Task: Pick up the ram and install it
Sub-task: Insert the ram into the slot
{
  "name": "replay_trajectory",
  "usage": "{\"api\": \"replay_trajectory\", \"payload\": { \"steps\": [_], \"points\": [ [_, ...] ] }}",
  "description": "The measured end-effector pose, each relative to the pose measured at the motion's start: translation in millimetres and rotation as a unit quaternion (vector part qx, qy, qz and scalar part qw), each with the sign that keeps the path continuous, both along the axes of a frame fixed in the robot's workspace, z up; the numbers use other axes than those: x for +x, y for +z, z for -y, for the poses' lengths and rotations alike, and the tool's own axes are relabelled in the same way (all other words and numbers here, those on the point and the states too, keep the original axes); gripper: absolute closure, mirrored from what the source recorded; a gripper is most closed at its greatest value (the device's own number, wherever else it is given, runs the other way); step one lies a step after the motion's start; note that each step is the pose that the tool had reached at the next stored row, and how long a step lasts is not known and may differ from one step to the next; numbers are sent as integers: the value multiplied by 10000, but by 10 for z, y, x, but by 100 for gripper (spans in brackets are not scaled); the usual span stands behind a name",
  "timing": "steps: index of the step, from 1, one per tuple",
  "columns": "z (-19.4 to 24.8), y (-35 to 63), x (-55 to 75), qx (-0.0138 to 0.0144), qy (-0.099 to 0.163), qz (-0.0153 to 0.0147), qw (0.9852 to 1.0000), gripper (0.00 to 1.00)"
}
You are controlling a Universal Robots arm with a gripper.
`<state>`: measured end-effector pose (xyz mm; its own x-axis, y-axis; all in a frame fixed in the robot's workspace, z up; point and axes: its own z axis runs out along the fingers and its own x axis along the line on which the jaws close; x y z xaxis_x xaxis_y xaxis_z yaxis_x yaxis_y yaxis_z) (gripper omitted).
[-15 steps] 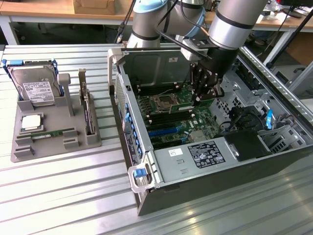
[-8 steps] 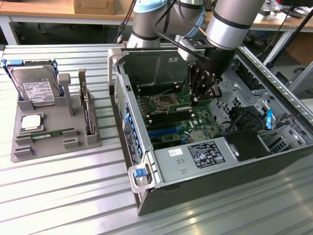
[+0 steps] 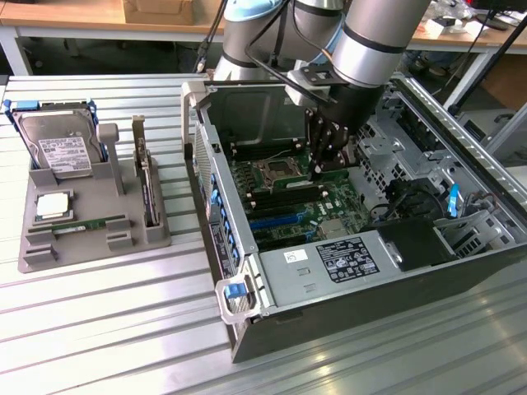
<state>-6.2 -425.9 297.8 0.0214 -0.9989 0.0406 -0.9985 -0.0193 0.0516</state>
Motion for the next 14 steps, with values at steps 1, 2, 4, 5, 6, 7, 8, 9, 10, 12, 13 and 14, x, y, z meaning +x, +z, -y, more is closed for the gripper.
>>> {"api": "replay_trajectory", "payload": {
  "steps": [1, 2, 4, 5, 6, 7, 8, 9, 10, 12, 13, 14],
  "points": [
    [-3, -16, -1, -1, -189, 0, 9998, 88],
    [-6, -21, 0, -2, -197, 0, 9998, 88],
    [-62, -35, 12, -1, -198, -1, 9998, 88],
    [-102, -45, 13, -1, -197, -1, 9998, 88],
    [-111, -67, 14, -1, -196, 0, 9998, 88],
    [-116, -106, 13, -2, -197, -4, 9998, 88],
    [-125, -141, 13, -2, -197, -6, 9998, 88],
    [-166, -162, 13, -2, -197, -6, 9998, 88],
    [-193, -166, 13, -3, -197, -7, 9998, 88],
    [-195, -190, 11, -3, -197, -7, 9998, 88],
    [-195, -203, 9, -3, -197, -6, 9998, 88],
    [-195, -235, 8, -4, -197, -7, 9998, 88]
  ]
}}
